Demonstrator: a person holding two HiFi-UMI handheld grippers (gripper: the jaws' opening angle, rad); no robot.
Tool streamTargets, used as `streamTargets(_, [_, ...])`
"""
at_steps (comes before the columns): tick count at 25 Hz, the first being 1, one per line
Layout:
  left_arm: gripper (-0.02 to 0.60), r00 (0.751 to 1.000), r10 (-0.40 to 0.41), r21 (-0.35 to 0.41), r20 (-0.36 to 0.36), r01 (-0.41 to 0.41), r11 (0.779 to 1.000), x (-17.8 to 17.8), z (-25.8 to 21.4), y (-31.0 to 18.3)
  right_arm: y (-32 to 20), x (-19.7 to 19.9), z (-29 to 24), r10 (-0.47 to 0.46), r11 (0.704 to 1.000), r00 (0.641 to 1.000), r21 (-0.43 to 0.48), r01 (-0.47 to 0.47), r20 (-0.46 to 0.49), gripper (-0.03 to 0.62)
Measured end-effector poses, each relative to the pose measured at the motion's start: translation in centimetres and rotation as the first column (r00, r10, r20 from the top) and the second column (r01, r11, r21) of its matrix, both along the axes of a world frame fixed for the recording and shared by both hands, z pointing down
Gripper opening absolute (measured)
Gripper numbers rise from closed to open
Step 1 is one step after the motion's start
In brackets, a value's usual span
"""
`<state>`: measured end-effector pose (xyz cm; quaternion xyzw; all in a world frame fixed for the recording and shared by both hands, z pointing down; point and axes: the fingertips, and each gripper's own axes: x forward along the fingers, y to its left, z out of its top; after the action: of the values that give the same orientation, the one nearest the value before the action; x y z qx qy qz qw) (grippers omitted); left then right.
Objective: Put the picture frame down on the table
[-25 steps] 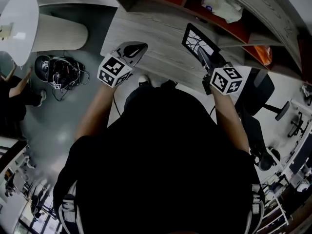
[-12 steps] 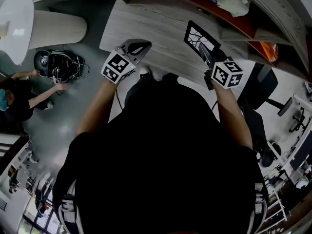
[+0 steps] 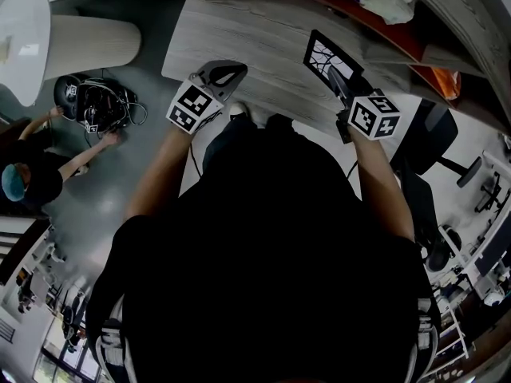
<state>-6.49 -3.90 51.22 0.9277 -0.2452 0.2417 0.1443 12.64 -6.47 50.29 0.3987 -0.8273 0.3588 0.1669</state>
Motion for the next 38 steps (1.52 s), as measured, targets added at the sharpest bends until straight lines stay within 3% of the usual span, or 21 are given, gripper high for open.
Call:
streamTargets(10, [0.017, 1.0, 0.003, -0.01, 0.002, -0.003, 1.0, 0.2, 0.3, 0.1, 0.0, -2.2, 3.0, -0.036, 0.997, 0.999, -0.063, 0.037, 0.015, 0.015])
streamTargets(22, [0.017, 1.0, 0.013, -0.026, 0.02, -0.013, 1.0, 0.7, 1.3, 0.5, 1.5, -3.3, 11.3, -0.064, 0.977, 0.998, -0.206, 0.059, -0.018, 0.015])
streamTargets(38, [0.017, 0.999, 0.017, -0.051, 0.046, -0.015, 0.999, 0.0, 2.0, 1.7, 2.4, -3.8, 16.0, -0.063, 0.961, 0.997, -0.271, 0.052, -0.033, 0.016])
